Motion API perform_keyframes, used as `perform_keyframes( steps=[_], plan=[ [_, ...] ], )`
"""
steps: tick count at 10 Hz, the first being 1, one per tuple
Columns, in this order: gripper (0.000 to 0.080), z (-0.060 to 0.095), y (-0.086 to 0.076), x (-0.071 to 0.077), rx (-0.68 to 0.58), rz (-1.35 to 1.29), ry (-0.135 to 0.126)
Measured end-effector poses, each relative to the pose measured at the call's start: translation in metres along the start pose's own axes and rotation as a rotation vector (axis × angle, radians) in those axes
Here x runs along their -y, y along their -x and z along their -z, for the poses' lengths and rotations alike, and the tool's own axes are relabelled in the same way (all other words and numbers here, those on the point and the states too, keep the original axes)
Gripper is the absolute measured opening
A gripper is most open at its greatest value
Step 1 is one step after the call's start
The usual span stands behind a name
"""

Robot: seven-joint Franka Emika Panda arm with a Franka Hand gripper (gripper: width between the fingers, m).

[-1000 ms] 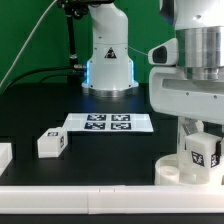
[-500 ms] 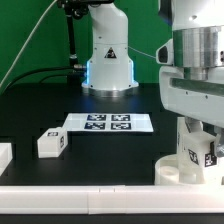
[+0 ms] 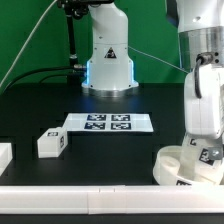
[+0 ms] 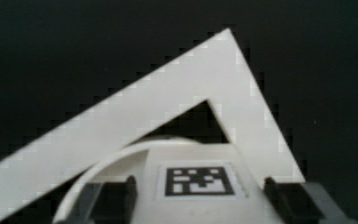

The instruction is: Assemble stool

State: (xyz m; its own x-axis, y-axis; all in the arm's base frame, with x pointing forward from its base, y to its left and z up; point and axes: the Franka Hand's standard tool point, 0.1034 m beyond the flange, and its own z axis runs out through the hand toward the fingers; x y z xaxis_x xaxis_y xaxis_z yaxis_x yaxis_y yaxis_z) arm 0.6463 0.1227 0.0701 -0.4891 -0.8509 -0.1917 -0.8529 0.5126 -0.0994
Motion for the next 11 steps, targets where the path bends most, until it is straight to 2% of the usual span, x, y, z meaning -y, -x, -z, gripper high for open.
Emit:
perform_keyframes(
  steps=[1, 2, 5, 6, 7, 8, 9, 10, 11],
  plan=[
    [0.0337, -0.001, 0.005, -0.002, 0.04, -0.071, -0.054],
    [0.0337, -0.001, 0.004, -0.005, 0.042, -0.046, -0.06],
    [0.0337, -0.001, 0.002, -0.006, 0.042, -0.05, -0.062],
    [0.0523, -0.001, 0.002, -0.006, 0.041, -0.031, -0.063],
    [0.0523, -0.001, 0.002, -0.006, 0.04, -0.003, -0.063],
    [0.0627, 0.0, 0.003, -0.006, 0.04, 0.014, -0.062],
    [0.0643, 0.008, 0.005, -0.005, 0.048, 0.181, -0.046],
    [0.0643, 0.019, 0.008, -0.001, 0.06, 0.362, -0.049],
    [0.0648, 0.025, 0.01, -0.001, 0.065, 0.539, -0.039]
  ],
)
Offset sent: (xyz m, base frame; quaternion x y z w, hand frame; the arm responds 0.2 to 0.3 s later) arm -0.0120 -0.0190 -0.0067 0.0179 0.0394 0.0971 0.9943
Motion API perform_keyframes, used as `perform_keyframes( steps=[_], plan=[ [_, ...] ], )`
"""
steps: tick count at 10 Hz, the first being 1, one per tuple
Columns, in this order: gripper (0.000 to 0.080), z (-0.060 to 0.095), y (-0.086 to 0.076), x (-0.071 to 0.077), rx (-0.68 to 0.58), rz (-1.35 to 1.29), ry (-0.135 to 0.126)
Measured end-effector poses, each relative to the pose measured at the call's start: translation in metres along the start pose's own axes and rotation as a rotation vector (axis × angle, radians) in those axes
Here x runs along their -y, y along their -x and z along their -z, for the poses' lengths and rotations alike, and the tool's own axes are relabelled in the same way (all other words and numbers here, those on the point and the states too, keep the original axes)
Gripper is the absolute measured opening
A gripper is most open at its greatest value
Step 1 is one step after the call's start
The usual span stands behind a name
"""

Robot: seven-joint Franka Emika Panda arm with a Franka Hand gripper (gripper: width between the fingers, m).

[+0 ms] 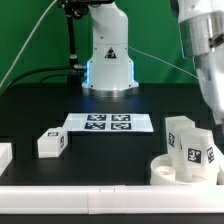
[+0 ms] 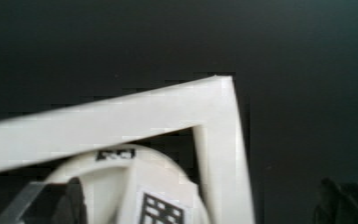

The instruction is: Assemble stool

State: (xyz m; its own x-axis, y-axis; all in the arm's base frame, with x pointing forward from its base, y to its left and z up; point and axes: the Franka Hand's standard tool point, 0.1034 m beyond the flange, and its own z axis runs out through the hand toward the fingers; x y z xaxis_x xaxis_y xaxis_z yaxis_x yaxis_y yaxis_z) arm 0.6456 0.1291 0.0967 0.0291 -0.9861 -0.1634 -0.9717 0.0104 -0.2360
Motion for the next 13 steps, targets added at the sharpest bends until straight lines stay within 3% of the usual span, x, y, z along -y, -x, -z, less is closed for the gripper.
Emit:
perform_keyframes(
  steps=[1, 2, 5, 6, 7, 9, 10, 11, 12, 13],
  plan=[
    [0.0649, 0.002, 0.0, 0.001, 0.001, 0.12, -0.001],
    [0.0649, 0.001, -0.006, 0.002, -0.026, 0.145, -0.039],
    [0.0649, 0.0, -0.007, -0.001, -0.038, 0.373, -0.02],
    [0.0649, 0.002, 0.0, -0.001, -0.033, 0.649, 0.064],
    [0.0649, 0.008, 0.007, 0.005, -0.026, 0.779, 0.091],
    [0.0649, 0.013, 0.014, 0.001, -0.004, 0.996, 0.136],
    [0.0649, 0.015, 0.01, 0.003, -0.001, 1.113, 0.13],
    [0.0649, 0.016, 0.001, 0.006, -0.052, 1.153, 0.078],
    [0.0649, 0.014, 0.0, 0.003, -0.048, 1.208, 0.096],
    [0.0649, 0.015, 0.0, 0.003, -0.047, 1.239, 0.096]
  ],
)
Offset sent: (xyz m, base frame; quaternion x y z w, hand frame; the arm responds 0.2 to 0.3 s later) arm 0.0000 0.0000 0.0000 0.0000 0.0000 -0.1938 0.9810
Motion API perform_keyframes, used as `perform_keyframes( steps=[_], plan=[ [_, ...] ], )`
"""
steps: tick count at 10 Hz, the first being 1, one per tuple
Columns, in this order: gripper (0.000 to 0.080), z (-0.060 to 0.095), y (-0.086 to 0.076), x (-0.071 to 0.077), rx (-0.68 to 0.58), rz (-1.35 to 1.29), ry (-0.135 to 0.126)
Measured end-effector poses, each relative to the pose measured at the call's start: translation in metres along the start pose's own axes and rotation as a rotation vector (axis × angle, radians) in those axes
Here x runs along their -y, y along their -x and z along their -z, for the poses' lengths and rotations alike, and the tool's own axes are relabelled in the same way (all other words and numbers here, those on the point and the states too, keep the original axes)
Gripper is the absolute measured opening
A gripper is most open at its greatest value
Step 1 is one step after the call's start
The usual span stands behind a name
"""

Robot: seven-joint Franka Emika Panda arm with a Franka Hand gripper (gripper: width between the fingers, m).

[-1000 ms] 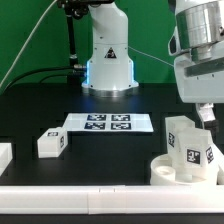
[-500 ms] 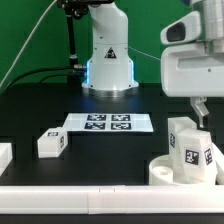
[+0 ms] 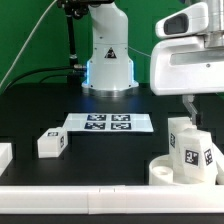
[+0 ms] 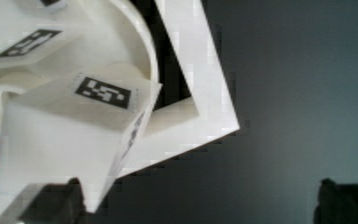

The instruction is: Assemble stool

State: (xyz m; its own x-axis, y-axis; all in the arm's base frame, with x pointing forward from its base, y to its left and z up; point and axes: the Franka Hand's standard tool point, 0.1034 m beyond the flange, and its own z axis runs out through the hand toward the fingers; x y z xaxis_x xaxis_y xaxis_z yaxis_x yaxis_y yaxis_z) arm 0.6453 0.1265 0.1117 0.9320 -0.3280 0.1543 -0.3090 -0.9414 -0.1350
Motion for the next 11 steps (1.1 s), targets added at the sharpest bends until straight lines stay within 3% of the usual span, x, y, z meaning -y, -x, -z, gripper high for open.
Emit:
perform_keyframes(
  steps=[2, 4, 9, 11],
  plan=[
    [0.0649, 0.001, -0.003, -0.012, 0.051, 0.391, 0.041],
    [0.0649, -0.003, -0.006, -0.024, 0.096, 0.632, 0.041],
    [0.0649, -0.008, -0.007, -0.036, 0.116, 0.857, 0.066],
    [0.0649, -0.031, 0.003, -0.035, 0.151, 0.853, 0.076]
  ],
)
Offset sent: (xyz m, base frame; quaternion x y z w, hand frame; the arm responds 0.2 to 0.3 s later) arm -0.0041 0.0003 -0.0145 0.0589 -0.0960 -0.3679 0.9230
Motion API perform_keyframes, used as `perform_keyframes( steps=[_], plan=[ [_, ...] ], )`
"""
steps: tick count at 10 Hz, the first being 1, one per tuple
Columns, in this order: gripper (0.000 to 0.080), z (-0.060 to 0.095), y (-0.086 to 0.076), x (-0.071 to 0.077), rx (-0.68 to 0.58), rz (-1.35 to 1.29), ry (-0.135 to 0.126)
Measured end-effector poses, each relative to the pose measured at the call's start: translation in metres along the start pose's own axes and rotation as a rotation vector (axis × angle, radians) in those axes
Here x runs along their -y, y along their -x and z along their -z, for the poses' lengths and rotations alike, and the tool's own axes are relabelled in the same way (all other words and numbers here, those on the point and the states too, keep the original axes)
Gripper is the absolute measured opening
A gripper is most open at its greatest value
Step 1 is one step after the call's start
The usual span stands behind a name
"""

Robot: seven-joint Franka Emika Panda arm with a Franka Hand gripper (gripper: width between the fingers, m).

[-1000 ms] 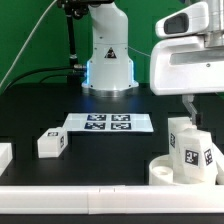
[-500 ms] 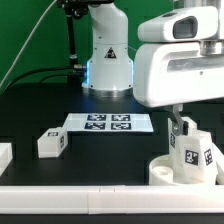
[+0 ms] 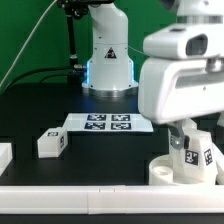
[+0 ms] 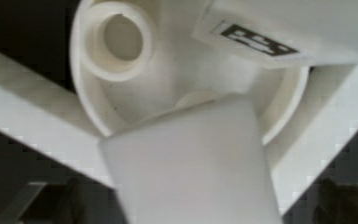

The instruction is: Assemble stool

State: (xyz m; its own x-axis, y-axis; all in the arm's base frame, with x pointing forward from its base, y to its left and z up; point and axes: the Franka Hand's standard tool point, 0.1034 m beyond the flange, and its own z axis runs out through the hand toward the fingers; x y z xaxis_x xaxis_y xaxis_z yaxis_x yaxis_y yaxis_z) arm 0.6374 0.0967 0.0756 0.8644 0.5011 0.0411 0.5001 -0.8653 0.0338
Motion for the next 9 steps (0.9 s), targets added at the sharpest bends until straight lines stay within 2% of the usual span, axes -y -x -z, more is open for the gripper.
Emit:
perform_keyframes(
  steps=[2, 4, 5, 6, 7, 9],
  plan=[
    [0.0649, -0.0104, 0.0033, -0.0013, 0.005, -0.017, 0.005],
    [0.062, -0.0101, 0.0032, -0.0017, 0.004, -0.057, 0.005],
    [0.0484, -0.0102, 0.0034, -0.0019, 0.004, -0.098, 0.004],
    [0.0484, -0.0102, 0.0034, -0.0019, 0.003, -0.173, 0.004],
    [0.0338, -0.0102, 0.0034, -0.0019, 0.003, -0.261, 0.005],
    [0.0335, -0.0102, 0.0034, -0.0019, 0.003, -0.39, 0.004]
  ],
)
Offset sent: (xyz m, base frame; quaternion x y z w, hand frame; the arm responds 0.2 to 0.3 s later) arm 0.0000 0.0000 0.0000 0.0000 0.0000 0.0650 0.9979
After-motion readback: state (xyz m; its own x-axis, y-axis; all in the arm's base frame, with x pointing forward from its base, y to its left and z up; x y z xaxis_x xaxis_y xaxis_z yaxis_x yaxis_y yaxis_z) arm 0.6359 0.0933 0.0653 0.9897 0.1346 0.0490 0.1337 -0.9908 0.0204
